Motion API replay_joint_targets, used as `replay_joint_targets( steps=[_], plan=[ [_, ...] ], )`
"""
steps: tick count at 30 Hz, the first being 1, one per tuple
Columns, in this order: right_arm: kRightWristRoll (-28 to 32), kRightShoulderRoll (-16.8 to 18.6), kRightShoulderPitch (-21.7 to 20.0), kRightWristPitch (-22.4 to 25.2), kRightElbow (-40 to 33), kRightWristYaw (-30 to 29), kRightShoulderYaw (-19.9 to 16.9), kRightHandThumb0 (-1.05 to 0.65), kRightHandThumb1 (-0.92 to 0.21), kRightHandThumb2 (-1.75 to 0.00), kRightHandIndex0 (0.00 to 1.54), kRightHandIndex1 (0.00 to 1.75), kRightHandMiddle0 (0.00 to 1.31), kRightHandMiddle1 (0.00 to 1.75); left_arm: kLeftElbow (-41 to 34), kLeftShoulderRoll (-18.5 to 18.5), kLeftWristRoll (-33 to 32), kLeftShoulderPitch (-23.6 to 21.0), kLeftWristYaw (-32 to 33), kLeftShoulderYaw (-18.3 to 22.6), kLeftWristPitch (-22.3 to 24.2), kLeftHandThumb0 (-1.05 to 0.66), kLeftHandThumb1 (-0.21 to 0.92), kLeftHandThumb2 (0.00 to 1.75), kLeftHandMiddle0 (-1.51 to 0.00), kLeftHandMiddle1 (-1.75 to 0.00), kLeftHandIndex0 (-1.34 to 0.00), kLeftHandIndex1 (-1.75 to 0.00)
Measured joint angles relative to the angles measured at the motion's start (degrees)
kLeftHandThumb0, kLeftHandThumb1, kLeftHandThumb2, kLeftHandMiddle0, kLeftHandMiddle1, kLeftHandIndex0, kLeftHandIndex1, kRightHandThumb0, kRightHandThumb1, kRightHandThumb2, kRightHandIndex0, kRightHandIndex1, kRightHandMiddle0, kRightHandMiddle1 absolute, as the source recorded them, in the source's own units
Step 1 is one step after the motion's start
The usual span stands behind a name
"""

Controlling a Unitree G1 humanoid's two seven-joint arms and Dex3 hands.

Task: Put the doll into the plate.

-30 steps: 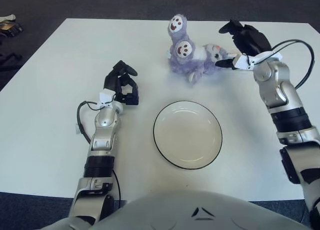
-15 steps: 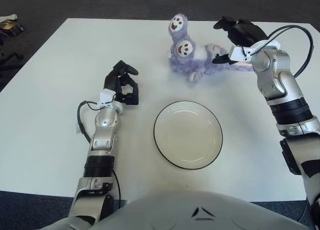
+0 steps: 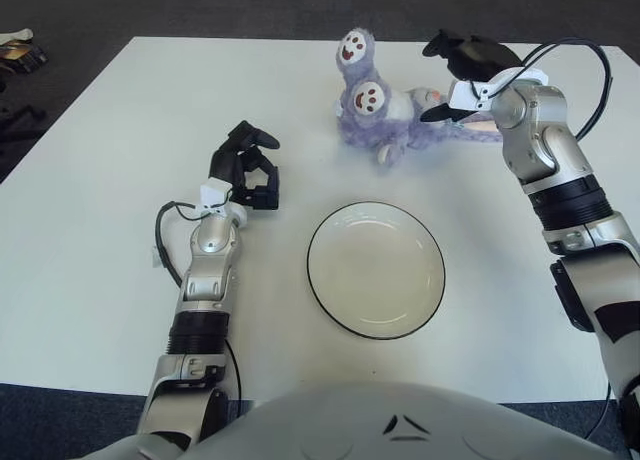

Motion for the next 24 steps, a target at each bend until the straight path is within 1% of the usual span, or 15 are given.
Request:
replay_joint_targets(
  steps=[3, 6, 13, 24],
  plan=[
    [0.0, 0.0, -0.45, -0.56, 0.7, 0.23, 0.32, -1.03, -0.71, -0.37, 0.03, 1.47, 0.0, 0.64, 0.0, 0.0, -0.17, 0.01, -0.09, 0.0, -0.13, -0.02, 0.1, 1.47, -0.79, -1.75, -0.7, -1.45],
    [0.19, 0.02, -1.13, -1.03, 1.7, 0.76, 0.63, -1.0, -0.72, -0.38, 0.01, 1.43, 0.0, 0.63, -0.03, -0.03, -0.24, 0.04, -0.17, 0.0, -0.23, -0.02, 0.1, 1.47, -0.78, -1.75, -0.7, -1.45],
    [0.85, 1.18, -3.36, -1.68, 6.26, 1.21, 1.29, -0.98, -0.7, -0.39, 0.03, 1.45, 0.0, 0.66, -0.38, -0.14, -0.45, 0.23, -0.29, -0.04, -0.44, -0.02, 0.11, 1.46, -0.77, -1.75, -0.7, -1.45],
    [2.06, 2.67, -5.04, -5.83, 13.74, -1.18, 2.21, -0.97, -0.67, -0.43, 0.02, 1.29, 0.0, 0.58, -0.86, -0.4, -1.45, 0.44, -0.95, -0.07, -1.28, -0.01, 0.11, 1.48, -0.78, -1.75, -0.68, -1.48]
  ],
)
